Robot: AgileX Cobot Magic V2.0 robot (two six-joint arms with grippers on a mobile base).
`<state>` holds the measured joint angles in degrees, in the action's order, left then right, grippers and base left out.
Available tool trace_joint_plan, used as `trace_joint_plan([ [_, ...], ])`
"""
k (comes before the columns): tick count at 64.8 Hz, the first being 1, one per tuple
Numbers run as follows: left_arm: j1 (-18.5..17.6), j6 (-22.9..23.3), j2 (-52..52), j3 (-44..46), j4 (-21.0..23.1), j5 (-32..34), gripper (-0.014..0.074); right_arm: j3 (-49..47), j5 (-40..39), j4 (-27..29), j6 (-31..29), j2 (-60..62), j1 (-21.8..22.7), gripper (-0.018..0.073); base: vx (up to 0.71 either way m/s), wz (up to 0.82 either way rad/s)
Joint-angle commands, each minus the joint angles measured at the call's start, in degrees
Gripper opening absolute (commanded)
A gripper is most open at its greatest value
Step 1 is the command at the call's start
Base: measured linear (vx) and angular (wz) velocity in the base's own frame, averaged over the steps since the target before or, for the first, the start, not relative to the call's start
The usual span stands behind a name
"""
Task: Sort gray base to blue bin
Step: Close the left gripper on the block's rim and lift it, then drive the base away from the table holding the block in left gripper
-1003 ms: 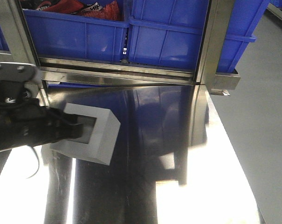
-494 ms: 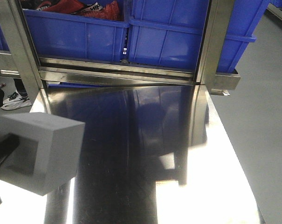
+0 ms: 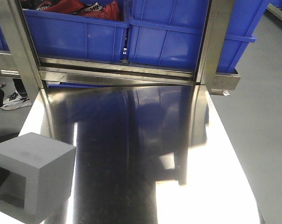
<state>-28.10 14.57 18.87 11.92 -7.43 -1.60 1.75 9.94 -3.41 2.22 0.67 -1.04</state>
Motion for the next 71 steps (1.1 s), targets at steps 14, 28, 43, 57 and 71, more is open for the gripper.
trace_joint_plan([
  [14, -0.1, 0.4, 0.2, 1.9, 0.1, 5.4, -0.0006, 0.8, -4.2, -0.4, -0.3, 0.7, 0.3, -0.0009, 0.00, 0.00],
  [28, -0.1, 0.4, 0.2, 1.9, 0.1, 5.3, -0.0006, 0.8, -4.2, -0.4, -0.3, 0.7, 0.3, -0.0009, 0.00, 0.00],
  [43, -0.1, 0.5, 0.2, 1.9, 0.1, 5.4, -0.0006, 0.8, -4.2, -0.4, -0.3, 0.7, 0.3, -0.0009, 0.00, 0.00],
  [57, -0.1, 0.5, 0.2, 1.9, 0.1, 5.4, -0.0006, 0.8, -4.2, -0.4, -0.3, 0.7, 0.3, -0.0009, 0.00, 0.00],
  [71, -0.1, 0.5, 0.2, 1.9, 0.1, 5.4, -0.0006, 0.8, -4.2, -0.4, -0.3, 0.7, 0.3, -0.0009, -0.01, -0.04],
])
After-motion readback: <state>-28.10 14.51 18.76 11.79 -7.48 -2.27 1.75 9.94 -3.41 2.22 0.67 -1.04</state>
